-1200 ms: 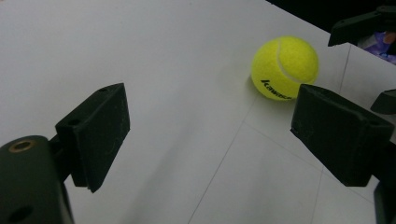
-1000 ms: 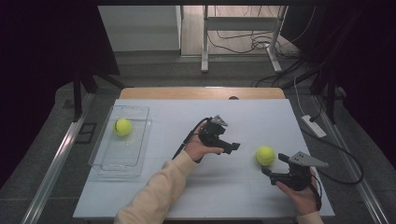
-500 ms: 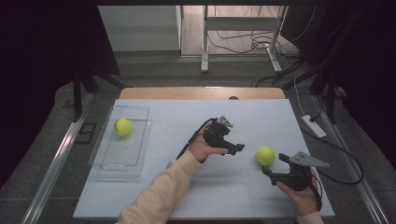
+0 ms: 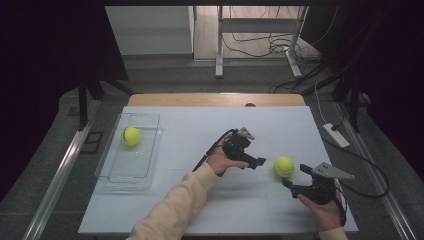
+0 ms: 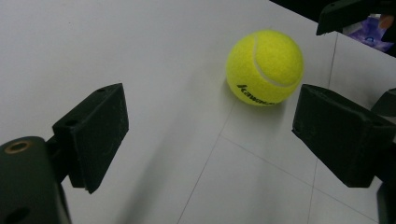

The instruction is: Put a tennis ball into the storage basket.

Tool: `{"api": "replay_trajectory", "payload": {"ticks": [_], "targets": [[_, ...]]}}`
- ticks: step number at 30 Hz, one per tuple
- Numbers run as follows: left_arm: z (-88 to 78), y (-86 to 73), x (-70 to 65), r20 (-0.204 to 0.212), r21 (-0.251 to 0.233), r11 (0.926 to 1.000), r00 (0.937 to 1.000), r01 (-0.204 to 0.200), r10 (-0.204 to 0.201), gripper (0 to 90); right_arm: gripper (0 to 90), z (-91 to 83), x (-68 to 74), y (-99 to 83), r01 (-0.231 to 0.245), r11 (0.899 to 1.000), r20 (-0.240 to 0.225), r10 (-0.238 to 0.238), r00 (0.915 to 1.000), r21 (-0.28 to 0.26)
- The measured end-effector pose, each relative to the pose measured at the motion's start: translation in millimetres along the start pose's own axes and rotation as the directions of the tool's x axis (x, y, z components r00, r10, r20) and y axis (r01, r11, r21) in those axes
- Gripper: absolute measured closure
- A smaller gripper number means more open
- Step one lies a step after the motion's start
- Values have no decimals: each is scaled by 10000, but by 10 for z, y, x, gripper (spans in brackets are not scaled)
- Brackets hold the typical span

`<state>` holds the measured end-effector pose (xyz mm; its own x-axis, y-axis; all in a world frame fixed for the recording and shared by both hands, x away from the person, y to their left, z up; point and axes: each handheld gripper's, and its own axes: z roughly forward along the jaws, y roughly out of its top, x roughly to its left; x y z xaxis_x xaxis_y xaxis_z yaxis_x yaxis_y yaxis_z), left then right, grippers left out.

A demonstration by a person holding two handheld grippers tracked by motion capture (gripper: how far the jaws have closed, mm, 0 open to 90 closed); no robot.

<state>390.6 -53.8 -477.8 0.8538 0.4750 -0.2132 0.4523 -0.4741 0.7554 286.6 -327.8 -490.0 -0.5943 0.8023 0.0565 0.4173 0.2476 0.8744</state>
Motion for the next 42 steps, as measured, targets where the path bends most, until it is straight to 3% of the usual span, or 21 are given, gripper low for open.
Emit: {"api": "replay_trajectory", "payload": {"ticks": [5, 11, 19, 33, 37, 42], "targets": [[18, 1, -9, 110, 6, 10000, 9999, 70, -70, 108, 110, -6, 2, 3, 13, 10000, 2, -13, 10000, -6], [78, -6, -2, -42, 147, 9999, 10000, -16, 17, 107, 109, -12, 4, 10, 31, 10000, -19, -31, 10000, -39], [182, -5, -28, 242, 165, 9995, 9994, -261, 257, 106, 108, -30, -9, 12, -41, 9999, -17, 40, 10000, -117], [358, 20, -82, 231, 409, 9983, 9989, -420, 411, 88, 107, -49, -6, 22, -33, 9997, -47, 32, 10000, -222], [369, 30, -108, 407, 313, 9988, 9985, -386, 373, 88, 107, -50, -2, 23, -22, 9998, -45, 21, 10000, -210], [411, 54, -139, 327, 277, 9985, 9984, -477, 468, 83, 107, -52, 16, 27, -9, 9997, -80, 7, 10000, -241]]}}
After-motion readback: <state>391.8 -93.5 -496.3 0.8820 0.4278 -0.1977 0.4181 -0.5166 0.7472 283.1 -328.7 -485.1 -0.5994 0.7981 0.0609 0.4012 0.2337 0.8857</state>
